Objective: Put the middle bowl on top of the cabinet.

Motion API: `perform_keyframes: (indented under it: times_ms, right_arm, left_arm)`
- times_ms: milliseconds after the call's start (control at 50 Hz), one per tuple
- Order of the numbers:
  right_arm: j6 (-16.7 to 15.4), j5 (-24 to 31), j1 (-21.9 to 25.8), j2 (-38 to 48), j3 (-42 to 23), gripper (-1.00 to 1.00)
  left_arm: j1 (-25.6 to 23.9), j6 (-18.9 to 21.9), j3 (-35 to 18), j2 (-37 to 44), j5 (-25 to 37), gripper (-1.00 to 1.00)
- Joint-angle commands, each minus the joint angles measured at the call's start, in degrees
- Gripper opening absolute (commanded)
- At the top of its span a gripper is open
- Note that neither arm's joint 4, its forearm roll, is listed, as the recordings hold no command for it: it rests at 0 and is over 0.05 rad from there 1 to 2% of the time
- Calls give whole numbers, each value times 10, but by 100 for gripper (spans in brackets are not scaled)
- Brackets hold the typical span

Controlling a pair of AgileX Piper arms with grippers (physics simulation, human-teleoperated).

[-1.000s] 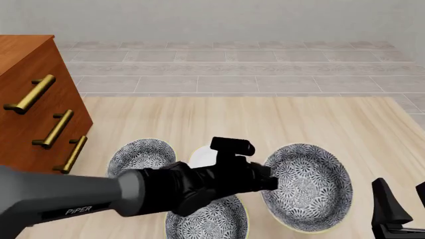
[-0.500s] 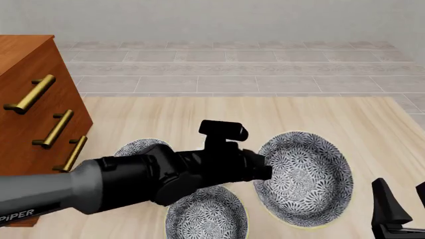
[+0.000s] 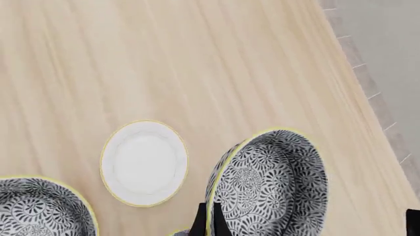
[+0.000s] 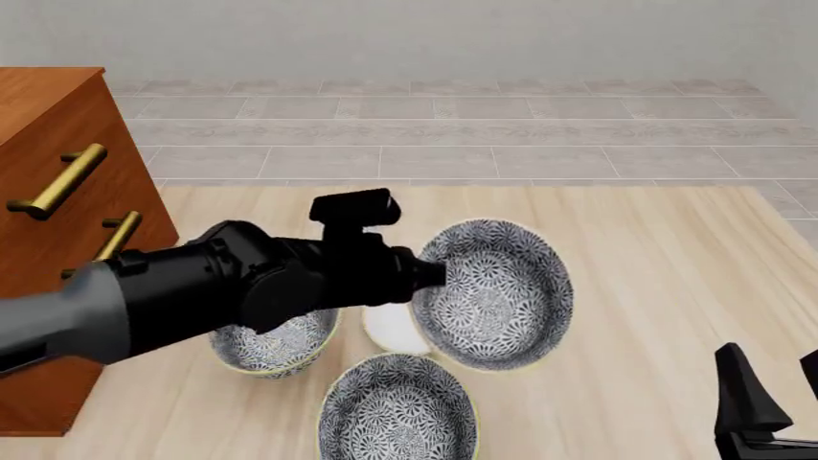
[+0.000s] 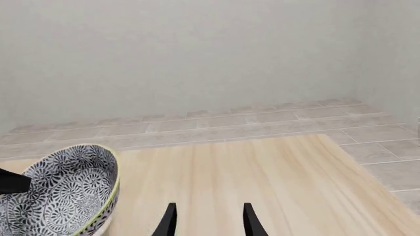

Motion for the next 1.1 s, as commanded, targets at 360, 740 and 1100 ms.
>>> perform_keyframes:
  times_ms: [360,740,1100]
  right_arm:
    - [-3,5,9,0,0,100]
    - [-5,6,9,0,0,100]
    - [-9,6,9,0,0,100]
  left_arm:
    - [110,-63,25,-45,78,-100]
    - [143,-154,33,-72,123,-100]
    - [218,-147,9,-103,192,-100]
